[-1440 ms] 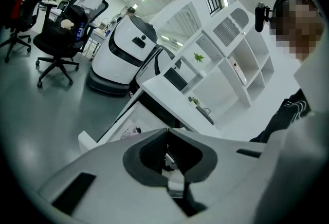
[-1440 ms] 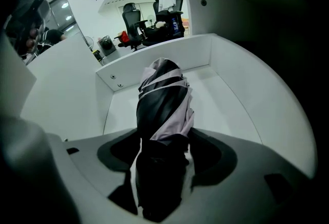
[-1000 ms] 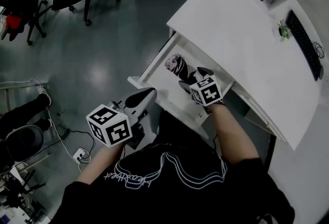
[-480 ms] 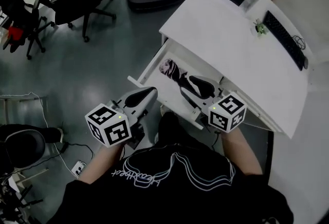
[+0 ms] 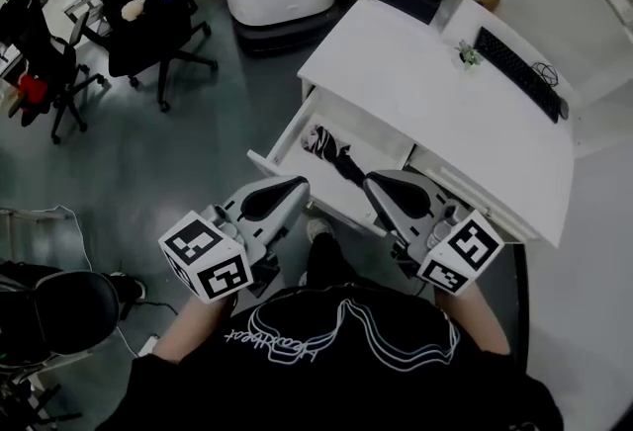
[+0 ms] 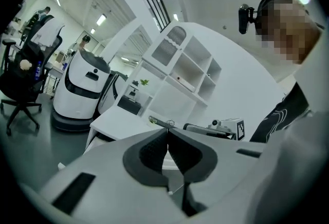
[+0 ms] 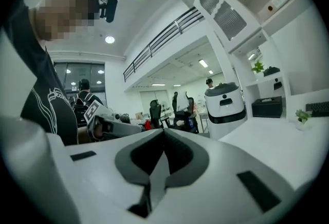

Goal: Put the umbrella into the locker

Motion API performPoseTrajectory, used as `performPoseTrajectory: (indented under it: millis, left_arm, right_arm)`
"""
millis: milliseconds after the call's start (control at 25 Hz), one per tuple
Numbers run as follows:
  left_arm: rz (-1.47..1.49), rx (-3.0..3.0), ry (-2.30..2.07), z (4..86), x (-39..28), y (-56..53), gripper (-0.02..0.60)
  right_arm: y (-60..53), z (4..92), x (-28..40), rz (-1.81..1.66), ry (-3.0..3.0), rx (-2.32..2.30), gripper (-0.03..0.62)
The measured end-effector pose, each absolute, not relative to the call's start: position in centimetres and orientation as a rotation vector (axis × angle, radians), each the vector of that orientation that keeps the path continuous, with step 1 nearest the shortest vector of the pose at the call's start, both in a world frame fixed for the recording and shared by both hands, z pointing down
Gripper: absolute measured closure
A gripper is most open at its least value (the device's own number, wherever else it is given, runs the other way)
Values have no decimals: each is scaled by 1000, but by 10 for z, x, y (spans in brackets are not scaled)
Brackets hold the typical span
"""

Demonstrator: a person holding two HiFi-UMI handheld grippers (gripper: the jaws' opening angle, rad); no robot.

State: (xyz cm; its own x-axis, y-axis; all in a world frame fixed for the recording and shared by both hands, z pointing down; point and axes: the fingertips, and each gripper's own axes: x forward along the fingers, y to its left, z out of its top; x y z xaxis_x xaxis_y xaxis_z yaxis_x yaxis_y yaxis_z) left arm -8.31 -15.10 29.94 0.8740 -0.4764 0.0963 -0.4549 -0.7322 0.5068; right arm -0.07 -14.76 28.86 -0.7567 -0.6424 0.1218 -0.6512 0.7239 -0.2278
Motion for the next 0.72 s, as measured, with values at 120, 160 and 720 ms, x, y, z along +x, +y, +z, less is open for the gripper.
performPoseTrajectory:
  millis: [120, 160, 720]
  left_arm:
    - [-57, 2563, -666, 286, -82, -135, 575]
    - [-58, 2580, -668, 282, -82, -130, 575]
    - [-76, 2631, -668, 265, -94, -79, 575]
  right_arm:
    - [-130, 270, -3, 423, -2960, 1097, 590]
    - [-125, 267, -3, 429, -2977, 1101, 589]
    - [-72, 263, -24, 398, -3013, 1090, 591]
